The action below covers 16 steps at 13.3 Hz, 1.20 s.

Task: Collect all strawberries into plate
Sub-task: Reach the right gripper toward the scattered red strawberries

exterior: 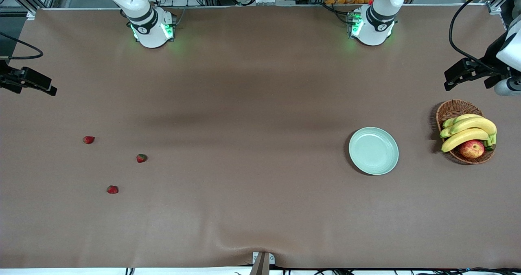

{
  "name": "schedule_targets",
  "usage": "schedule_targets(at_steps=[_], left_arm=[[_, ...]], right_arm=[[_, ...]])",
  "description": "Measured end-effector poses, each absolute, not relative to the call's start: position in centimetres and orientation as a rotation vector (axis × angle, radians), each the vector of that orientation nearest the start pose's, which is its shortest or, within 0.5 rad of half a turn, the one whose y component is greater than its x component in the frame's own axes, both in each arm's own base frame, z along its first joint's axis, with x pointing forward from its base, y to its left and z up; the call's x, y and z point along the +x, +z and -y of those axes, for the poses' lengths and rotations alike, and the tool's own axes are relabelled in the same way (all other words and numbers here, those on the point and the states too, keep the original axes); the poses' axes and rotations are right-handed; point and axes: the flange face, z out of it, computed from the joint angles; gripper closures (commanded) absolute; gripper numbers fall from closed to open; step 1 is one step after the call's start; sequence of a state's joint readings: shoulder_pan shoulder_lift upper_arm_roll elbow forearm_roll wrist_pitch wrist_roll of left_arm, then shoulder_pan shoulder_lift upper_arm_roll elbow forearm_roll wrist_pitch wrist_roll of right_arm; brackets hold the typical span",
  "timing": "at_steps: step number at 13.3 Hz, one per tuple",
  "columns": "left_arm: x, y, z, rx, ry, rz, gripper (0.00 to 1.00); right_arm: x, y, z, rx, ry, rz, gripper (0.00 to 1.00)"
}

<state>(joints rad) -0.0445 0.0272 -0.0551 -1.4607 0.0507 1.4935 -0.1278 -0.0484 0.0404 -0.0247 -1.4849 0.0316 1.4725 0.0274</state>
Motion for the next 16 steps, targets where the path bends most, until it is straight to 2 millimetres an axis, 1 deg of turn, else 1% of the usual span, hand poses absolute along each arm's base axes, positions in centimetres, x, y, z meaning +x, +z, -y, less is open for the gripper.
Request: schedule_targets(at_steps=[5, 9, 11, 13, 16], left_arm=[[55.3, 65.2, 5.1, -3.093, 0.001, 0.045, 0.0], [55.3, 65.2, 5.2, -3.093, 0.0, 0.041, 0.0], [55.3, 65.2, 5.3, -3.093, 0.001, 0.038, 0.0], [55.3, 65.2, 5.3, -3.093, 0.001, 0.038, 0.0], [55.3, 65.1, 5.4, -3.093, 0.003, 0.035, 0.0]], right_arm=[[55.8, 63.1, 3.7, -3.105, 0.088, -0.153, 0.0], [57.1, 62.3, 3.6, -3.106, 0.028, -0.149, 0.0], [58.6, 60.7, 3.2, -3.107, 0.008, -0.14, 0.0], [60.8, 58.2, 2.2, -3.108, -0.015, -0.112, 0.0], [63.8, 53.5, -1.6, -3.112, -0.024, -0.021, 0.0]])
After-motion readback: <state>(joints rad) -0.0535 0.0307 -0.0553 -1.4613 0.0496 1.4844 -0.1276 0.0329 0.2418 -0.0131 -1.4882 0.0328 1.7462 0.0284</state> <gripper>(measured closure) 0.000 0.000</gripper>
